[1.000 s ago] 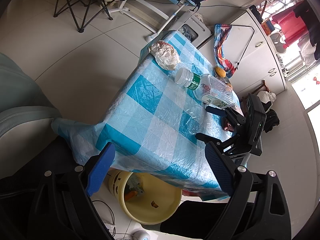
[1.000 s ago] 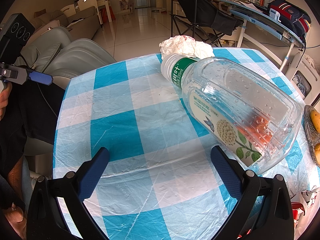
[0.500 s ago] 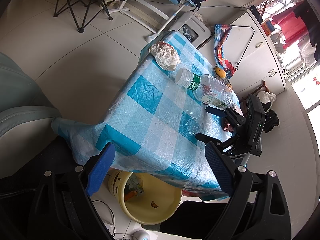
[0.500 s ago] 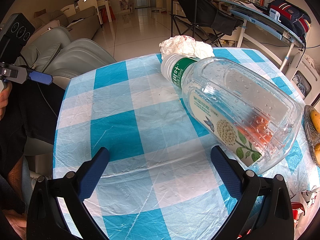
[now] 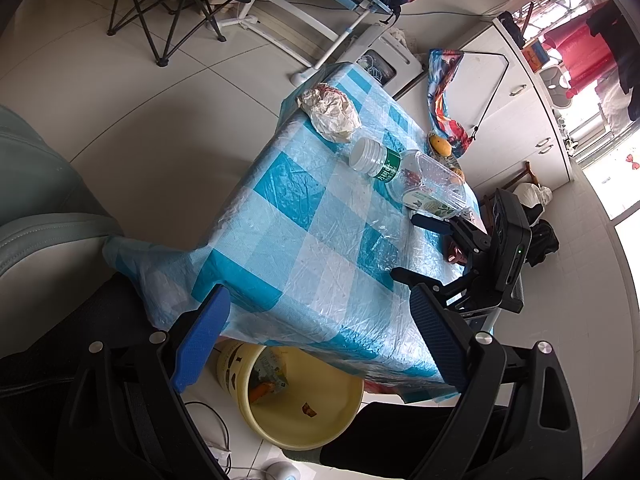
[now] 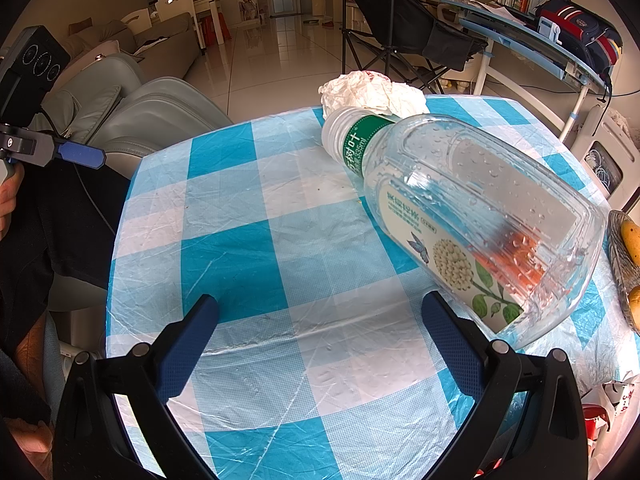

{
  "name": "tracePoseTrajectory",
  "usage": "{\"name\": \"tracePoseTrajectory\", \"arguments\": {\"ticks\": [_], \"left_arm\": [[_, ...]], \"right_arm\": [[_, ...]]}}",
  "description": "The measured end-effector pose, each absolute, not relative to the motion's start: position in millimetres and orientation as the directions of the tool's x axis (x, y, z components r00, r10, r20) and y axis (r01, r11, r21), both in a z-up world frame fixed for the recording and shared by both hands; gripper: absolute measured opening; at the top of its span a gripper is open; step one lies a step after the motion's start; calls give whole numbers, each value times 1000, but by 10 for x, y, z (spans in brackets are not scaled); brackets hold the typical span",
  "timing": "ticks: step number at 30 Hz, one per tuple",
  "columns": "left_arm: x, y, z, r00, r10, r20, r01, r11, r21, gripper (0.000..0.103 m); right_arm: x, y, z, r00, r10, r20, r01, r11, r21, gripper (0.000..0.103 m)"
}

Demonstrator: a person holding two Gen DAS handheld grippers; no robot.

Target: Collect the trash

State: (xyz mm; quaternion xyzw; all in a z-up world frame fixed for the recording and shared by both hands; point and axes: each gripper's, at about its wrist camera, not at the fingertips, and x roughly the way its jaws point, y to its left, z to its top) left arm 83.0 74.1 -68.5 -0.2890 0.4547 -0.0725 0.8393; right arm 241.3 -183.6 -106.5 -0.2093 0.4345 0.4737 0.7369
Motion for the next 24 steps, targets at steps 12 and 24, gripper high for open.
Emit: {"name": "tracePoseTrajectory", "arguments": {"ticks": [12,24], "left_arm": [[813,629,-656,584,-365,-725,-139,835,-532,88],[780,560,-606,596,-356,-719,-145,834,-533,88]], "right_arm": [[2414,-1835,-1065,174,516,-839,-880,464,103,97],[2415,-1836,-1066,175,516,-839,-880,464,102,97]]}}
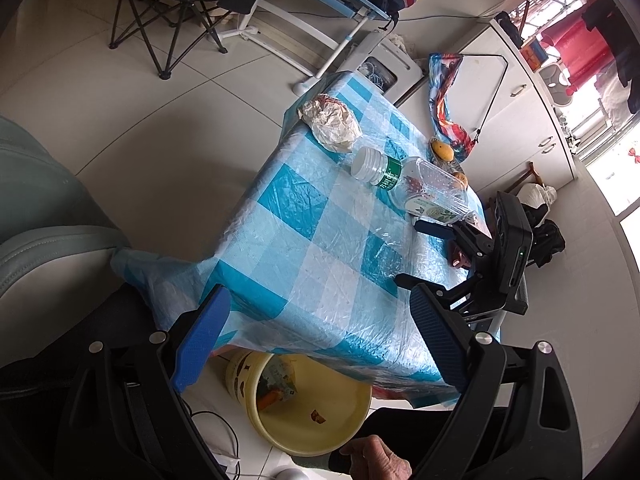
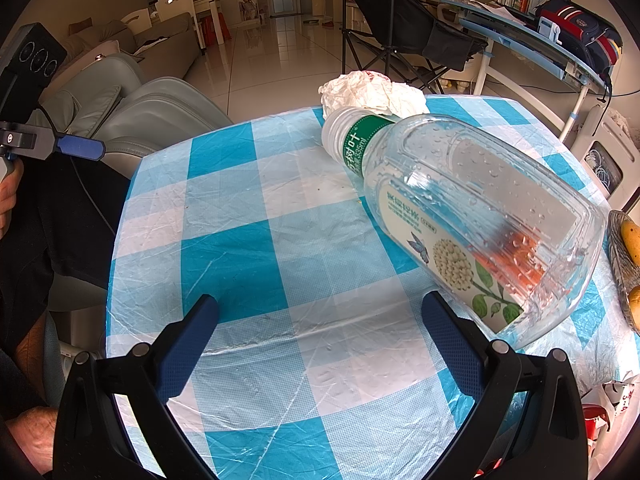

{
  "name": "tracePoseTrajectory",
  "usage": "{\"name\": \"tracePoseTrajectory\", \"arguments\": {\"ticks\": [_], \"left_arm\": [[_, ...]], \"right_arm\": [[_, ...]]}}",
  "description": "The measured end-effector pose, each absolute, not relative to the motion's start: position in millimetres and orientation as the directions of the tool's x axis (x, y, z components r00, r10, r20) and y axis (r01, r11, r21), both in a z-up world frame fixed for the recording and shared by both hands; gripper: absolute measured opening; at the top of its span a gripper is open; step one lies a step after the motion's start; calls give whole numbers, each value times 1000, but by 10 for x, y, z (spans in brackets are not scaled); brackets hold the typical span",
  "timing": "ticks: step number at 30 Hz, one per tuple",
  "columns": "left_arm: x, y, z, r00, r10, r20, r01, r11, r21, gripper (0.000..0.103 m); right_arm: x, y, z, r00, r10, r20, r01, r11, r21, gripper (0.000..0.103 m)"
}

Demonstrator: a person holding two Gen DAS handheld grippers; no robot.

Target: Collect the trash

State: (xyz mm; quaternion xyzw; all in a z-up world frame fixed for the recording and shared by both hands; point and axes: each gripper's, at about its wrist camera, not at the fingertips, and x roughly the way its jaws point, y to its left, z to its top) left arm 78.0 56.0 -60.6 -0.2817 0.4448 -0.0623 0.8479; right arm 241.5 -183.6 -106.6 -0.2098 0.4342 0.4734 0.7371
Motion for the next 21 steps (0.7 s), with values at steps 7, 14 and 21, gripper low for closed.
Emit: {"name": "tracePoseTrajectory", "arguments": {"ticks": [7,14,21], "left_arm": [[779,613,-562,606,-343,-718,-140,842,-521,88],[794,658,-566,608,-340,-718,-135,847,-515,88],[797,689,-562,608,-338,-718,-132,849,-512,88]], "right_arm": [[2415,-1836,-1067,175,516,-839,-880,464,102,97],[2416,-1835,-1067,175,515,-839,-880,464,101,97],[2417,-1835,-1067,176,515,-839,-880,464,101,97]]}}
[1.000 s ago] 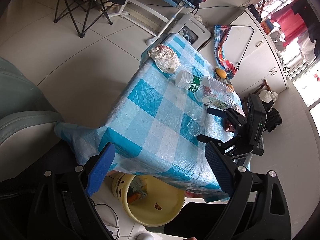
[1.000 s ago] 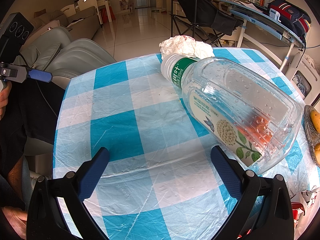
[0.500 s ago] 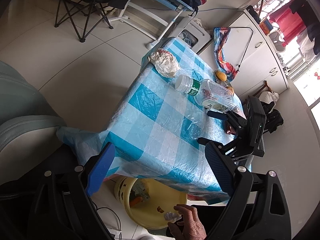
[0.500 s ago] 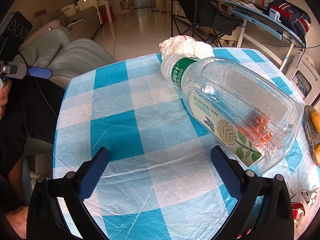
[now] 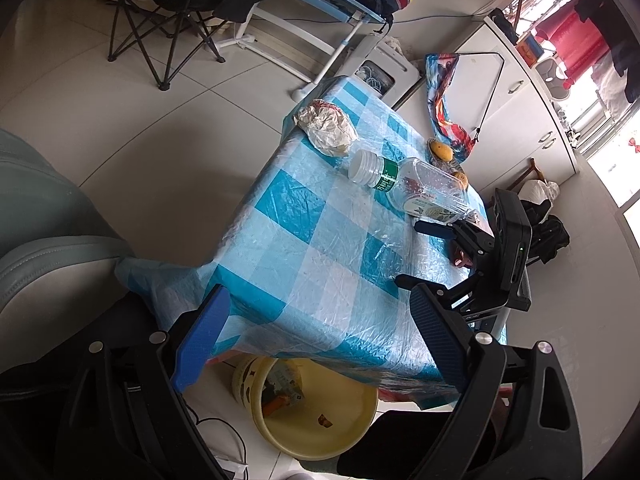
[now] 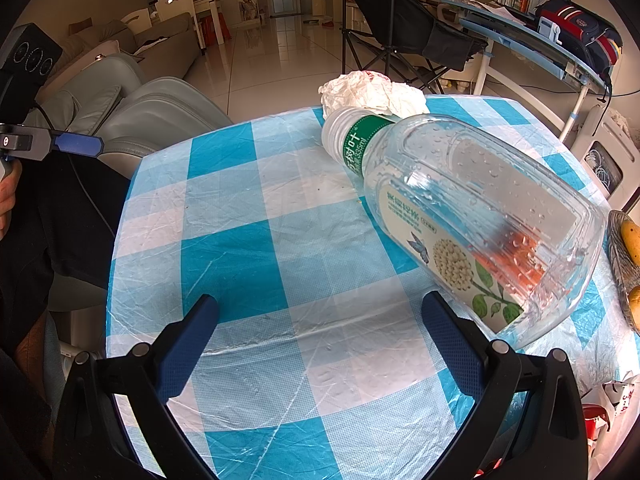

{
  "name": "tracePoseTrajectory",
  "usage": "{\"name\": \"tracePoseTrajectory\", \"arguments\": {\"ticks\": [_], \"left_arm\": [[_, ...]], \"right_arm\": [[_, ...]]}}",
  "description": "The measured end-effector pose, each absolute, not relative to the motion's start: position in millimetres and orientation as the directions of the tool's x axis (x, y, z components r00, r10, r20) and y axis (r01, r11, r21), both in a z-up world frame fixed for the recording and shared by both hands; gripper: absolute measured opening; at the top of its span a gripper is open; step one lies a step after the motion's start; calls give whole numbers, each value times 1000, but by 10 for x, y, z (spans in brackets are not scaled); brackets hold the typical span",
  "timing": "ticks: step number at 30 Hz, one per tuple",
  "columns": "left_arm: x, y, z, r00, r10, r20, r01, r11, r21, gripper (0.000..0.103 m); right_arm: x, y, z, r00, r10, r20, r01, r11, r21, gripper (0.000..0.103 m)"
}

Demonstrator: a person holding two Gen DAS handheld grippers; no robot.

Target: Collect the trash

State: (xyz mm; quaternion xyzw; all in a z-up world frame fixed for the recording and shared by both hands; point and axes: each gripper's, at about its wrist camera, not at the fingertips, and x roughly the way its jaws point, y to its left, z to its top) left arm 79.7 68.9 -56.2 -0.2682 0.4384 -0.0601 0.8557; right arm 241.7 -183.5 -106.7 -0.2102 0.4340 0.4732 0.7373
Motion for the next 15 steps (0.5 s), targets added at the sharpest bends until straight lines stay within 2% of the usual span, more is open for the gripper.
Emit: {"name": "tracePoseTrajectory", "arguments": {"ticks": [15], "left_arm": [[887,747,-384,665,-322,-674,-114,848,-518,88]], "right_arm": [[2417,-1835,-1068,176,515,-839,-880,464,100,97]]}}
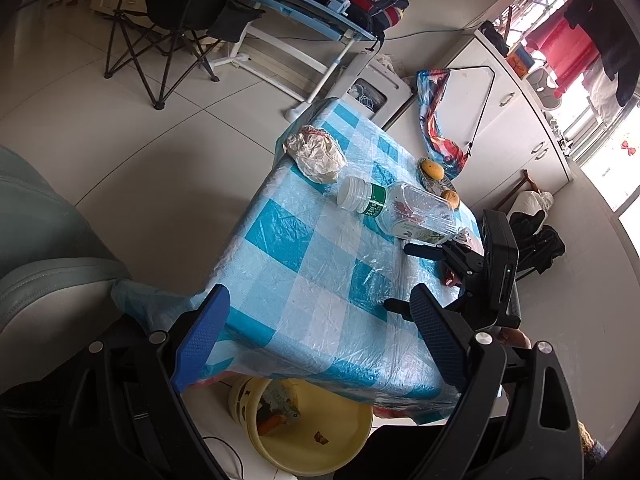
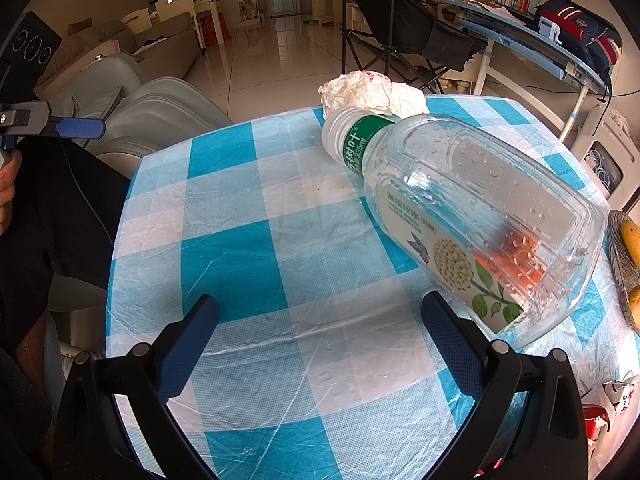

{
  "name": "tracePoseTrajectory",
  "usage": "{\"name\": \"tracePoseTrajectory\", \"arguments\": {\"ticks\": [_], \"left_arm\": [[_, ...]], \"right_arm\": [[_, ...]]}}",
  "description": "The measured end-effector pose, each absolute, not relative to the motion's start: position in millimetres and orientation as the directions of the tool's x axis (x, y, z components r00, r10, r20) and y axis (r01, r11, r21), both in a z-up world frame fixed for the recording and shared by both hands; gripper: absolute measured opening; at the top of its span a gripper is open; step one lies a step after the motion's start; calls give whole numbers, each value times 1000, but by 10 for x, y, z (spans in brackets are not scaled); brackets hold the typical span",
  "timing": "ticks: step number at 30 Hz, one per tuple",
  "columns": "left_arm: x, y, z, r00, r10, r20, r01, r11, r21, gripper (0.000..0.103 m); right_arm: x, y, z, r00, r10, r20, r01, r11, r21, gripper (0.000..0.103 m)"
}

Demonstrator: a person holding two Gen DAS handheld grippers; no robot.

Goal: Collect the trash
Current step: 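Grasp the white plastic bag with the left tool while the right tool grasps the clear bottle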

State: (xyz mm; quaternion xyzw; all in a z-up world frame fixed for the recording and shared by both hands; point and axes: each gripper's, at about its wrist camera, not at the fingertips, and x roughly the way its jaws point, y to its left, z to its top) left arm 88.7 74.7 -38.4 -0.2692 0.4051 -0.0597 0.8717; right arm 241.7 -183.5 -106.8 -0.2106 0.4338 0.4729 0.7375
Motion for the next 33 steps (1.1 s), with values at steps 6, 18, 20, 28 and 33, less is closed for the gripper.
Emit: {"name": "tracePoseTrajectory", "arguments": {"ticks": [6,18,20,28,33], "left_arm": [[1267,788,-208,675,-278,-683,-148,856,-495,88],[2427,662,-249,637,-216,-740,-189,887,-421,88],[2555,652,-300,628,-203,-752,-196,893,-405,88],[3078,577,-495,577,-175,-798,-200,917,-345,88],[3305,550,-596,541,-153,-827,-199,932,-302,88]], "right_arm": [[2420,-1837,-1069,178,514,-839,-878,468,101,97],[2109,-1927,-766,372,420,-828,-817,572,-76,97],[1929,-1957,-537,454,462,-762,-826,539,-166,97],[2112,-1615,-353,578,385,-719,-803,422,-420,97],[2451,-1366,-586,553,270,-788,-826,296,-479,97]]}}
